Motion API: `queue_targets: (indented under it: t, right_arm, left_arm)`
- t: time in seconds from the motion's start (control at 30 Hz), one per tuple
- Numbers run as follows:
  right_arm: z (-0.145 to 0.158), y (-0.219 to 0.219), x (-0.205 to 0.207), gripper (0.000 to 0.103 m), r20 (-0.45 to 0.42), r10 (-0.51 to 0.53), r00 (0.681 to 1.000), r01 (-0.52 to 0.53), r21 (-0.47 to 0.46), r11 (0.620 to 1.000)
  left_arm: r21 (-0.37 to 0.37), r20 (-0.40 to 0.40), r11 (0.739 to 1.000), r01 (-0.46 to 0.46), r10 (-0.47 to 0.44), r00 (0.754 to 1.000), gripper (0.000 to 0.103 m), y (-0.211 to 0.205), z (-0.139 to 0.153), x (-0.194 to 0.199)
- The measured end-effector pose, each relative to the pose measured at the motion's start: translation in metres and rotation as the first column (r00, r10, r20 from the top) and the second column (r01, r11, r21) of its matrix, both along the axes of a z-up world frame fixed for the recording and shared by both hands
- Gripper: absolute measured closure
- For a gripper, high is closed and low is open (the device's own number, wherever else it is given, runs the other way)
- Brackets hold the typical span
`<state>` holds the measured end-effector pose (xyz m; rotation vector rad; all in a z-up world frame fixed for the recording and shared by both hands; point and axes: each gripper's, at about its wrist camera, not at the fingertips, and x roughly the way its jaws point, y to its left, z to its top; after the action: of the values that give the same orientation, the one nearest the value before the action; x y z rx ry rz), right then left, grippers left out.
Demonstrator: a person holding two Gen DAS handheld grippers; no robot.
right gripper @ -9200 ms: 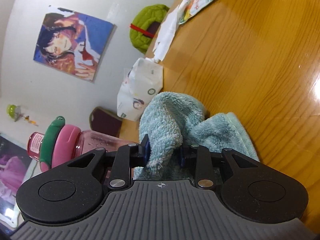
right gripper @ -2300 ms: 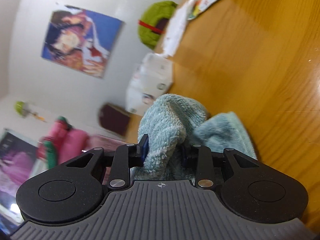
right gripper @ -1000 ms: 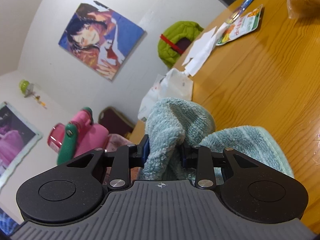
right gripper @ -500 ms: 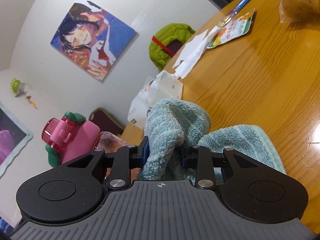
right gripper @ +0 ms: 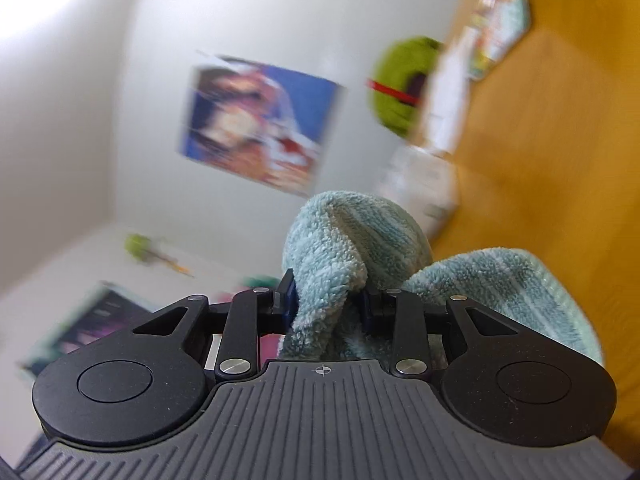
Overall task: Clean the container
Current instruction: 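Swipe the towel up the bottle side toward the lid, right gripper, then press the towel against the bottle body with the right gripper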
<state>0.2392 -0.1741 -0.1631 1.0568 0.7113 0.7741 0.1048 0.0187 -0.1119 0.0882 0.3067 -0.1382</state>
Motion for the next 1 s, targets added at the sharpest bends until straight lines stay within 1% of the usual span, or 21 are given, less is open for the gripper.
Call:
queue_targets:
  t: [0.03,0.07,0.1,0.17,0.2,0.23,0.3,0.37,0.43,0.47,0.5,0.57,0.63,0.73,0.8,0.93,0.97,1.0]
  right_arm:
    - [-0.003,0.006,0.003,0.068,-0.043,-0.003,0.999,-0.001,-0.101,0.995]
    - [-0.007,0.012,0.005,0.068,-0.076,-0.009,0.997,-0.005,-0.182,0.983]
    - [-0.008,0.015,0.005,0.068,-0.08,-0.014,0.997,-0.004,-0.221,0.975]
    - [-0.005,0.015,0.004,0.068,-0.051,-0.011,0.999,-0.001,-0.228,0.974]
    - [-0.001,0.014,0.003,0.068,-0.03,-0.01,1.0,0.003,-0.217,0.976]
    - [0.002,0.009,0.0,0.068,0.007,-0.013,1.0,0.014,-0.166,0.986]
    - [0.009,-0.003,-0.005,0.068,0.085,-0.019,0.996,0.021,-0.027,0.999]
    - [0.014,-0.012,-0.009,0.068,0.141,-0.025,0.99,0.012,0.088,0.996]
    - [0.015,-0.012,-0.008,0.068,0.142,-0.009,0.99,-0.011,0.138,0.99]
    - [0.013,-0.009,-0.007,0.068,0.127,0.002,0.992,-0.019,0.132,0.991]
    - [0.012,-0.005,-0.005,0.068,0.108,0.011,0.994,-0.023,0.107,0.994]
    - [0.008,0.003,-0.002,0.068,0.058,0.026,0.998,-0.027,0.006,1.0]
    - [0.002,0.01,0.002,0.068,0.0,0.031,1.0,-0.031,-0.097,0.995]
    - [-0.004,0.014,0.006,0.068,-0.046,0.029,0.999,-0.037,-0.179,0.983]
    - [-0.004,0.015,0.005,0.068,-0.038,0.025,0.999,-0.032,-0.197,0.98]
    - [0.002,0.018,0.001,0.068,0.008,0.015,1.0,-0.012,-0.256,0.967]
    - [0.004,0.019,0.0,0.067,0.019,0.013,1.0,-0.007,-0.272,0.962]
    - [0.005,0.02,0.0,0.067,0.028,0.01,1.0,-0.002,-0.285,0.959]
  left_arm:
    - [0.0,0.0,1.0,0.0,0.0,1.0,0.032,0.0,0.0,0.0]
    - [0.0,0.0,1.0,0.0,0.0,1.0,0.032,0.0,0.0,0.0]
    - [0.0,0.0,1.0,0.0,0.0,1.0,0.032,0.0,0.0,0.0]
    - [-0.001,-0.001,1.0,0.0,0.0,1.0,0.032,0.001,0.0,0.0]
    - [-0.002,0.0,1.0,-0.001,0.001,1.0,0.032,0.001,0.0,0.0]
    - [-0.004,0.0,1.0,-0.001,0.001,1.0,0.032,0.001,0.0,0.0]
    - [-0.013,-0.002,1.0,-0.007,0.006,1.0,0.032,0.003,0.001,0.002]
    - [-0.015,-0.002,1.0,-0.021,0.021,1.0,0.032,0.005,0.001,0.004]
    - [-0.017,-0.001,0.999,-0.036,0.036,0.999,0.032,0.006,0.0,0.006]
    - [-0.015,0.0,0.999,-0.043,0.043,0.999,0.032,0.007,0.0,0.006]
    - [-0.014,0.0,0.999,-0.049,0.049,0.999,0.032,0.007,0.0,0.006]
    - [-0.012,0.001,0.998,-0.059,0.059,0.998,0.032,0.007,0.0,0.006]
    - [-0.012,0.001,0.998,-0.062,0.062,0.998,0.032,0.007,0.0,0.005]
    - [-0.011,0.001,0.998,-0.062,0.062,0.998,0.032,0.006,0.001,0.005]
    - [-0.011,0.001,0.998,-0.062,0.062,0.998,0.032,0.006,0.001,0.005]
    - [-0.01,-0.003,0.997,-0.075,0.075,0.997,0.032,0.005,0.002,0.004]
    - [-0.011,-0.006,0.997,-0.079,0.079,0.997,0.032,0.004,0.002,0.003]
    - [-0.012,-0.007,0.997,-0.082,0.082,0.997,0.029,0.003,0.002,0.001]
